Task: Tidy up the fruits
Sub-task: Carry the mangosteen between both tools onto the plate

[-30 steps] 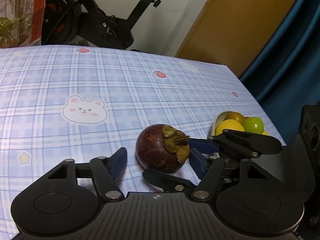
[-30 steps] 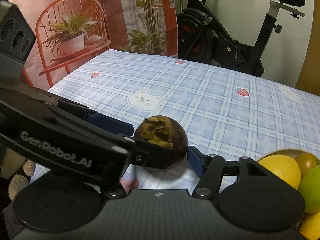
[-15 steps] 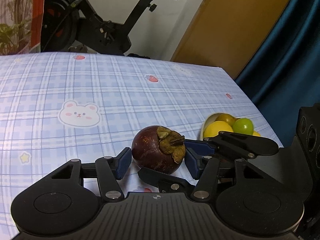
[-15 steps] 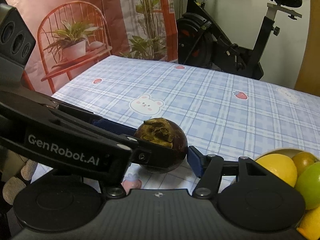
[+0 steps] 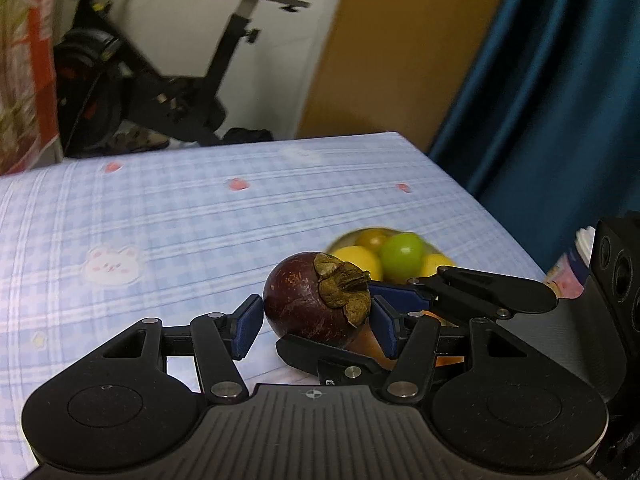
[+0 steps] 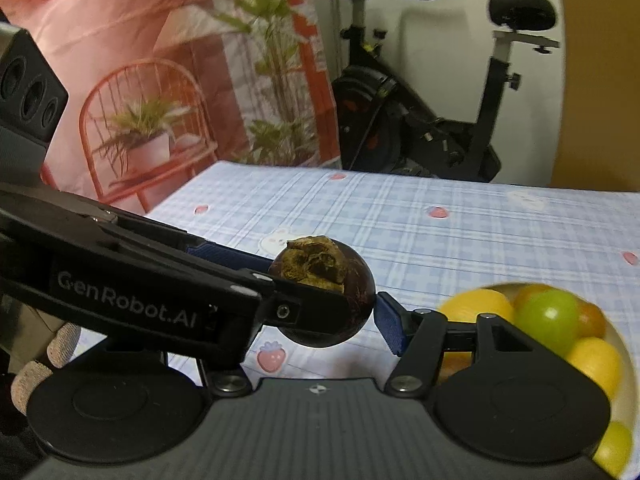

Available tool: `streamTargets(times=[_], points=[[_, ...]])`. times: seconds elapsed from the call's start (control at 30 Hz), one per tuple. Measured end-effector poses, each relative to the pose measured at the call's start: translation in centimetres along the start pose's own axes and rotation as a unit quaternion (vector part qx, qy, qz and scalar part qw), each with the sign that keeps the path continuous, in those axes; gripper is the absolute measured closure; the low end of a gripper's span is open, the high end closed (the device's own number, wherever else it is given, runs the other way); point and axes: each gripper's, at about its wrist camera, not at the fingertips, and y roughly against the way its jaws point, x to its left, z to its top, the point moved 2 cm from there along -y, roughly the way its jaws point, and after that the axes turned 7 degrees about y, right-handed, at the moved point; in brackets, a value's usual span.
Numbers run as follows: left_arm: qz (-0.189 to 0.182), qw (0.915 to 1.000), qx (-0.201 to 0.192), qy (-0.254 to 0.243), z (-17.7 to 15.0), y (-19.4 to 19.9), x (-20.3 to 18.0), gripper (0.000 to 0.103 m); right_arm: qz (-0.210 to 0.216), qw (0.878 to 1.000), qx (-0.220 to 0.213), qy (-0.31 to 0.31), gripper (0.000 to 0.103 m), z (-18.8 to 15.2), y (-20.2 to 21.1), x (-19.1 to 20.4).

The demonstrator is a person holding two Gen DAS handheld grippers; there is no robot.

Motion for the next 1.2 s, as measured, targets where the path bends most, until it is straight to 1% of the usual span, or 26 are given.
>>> streamTargets(times=[0.1, 0.23, 0.33, 0.47, 0.63, 1.07, 1.2], points=[[-0.007, 0.9998, 0.003, -0.02, 0.5, -0.4, -2.7, 0.042, -0.011, 1.0, -0.015, -0.014, 0.041, -0.3, 2.0, -1.4], [-0.02, 0.9988, 0.013, -0.042, 0.6, -1.8, -5.8, 0.042, -0.029, 0.999, -0.027, -0.036, 0.041, -1.4, 4.6, -3.8], [-0.029, 0.9977, 0.027, -0.055, 0.2, -3.5, -8.0, 0.042, -0.044, 0.997, -0.027, -0.051, 0.041, -2.7, 6.0, -5.6], [-0.032, 0.9962, 0.045, -0.067, -0.5, -5.6, -9.5, 0.042, -0.057, 0.995, -0.021, -0.074, 0.041, -4.4, 6.9, -7.6], [-0.025, 0.9956, 0.056, -0.071, -0.9, -7.2, -9.8, 0.042, -0.065, 0.995, -0.015, -0.078, 0.041, -5.2, 6.7, -8.7], [-0.016, 0.9977, 0.039, -0.052, -0.7, -6.6, -8.6, 0.04, -0.078, 0.997, -0.009, -0.028, 0.04, -5.1, 5.7, -7.6], [-0.009, 0.9983, 0.031, -0.05, -0.6, -6.1, -8.4, 0.034, -0.084, 0.996, -0.004, -0.022, 0.04, -5.0, 5.5, -7.5]])
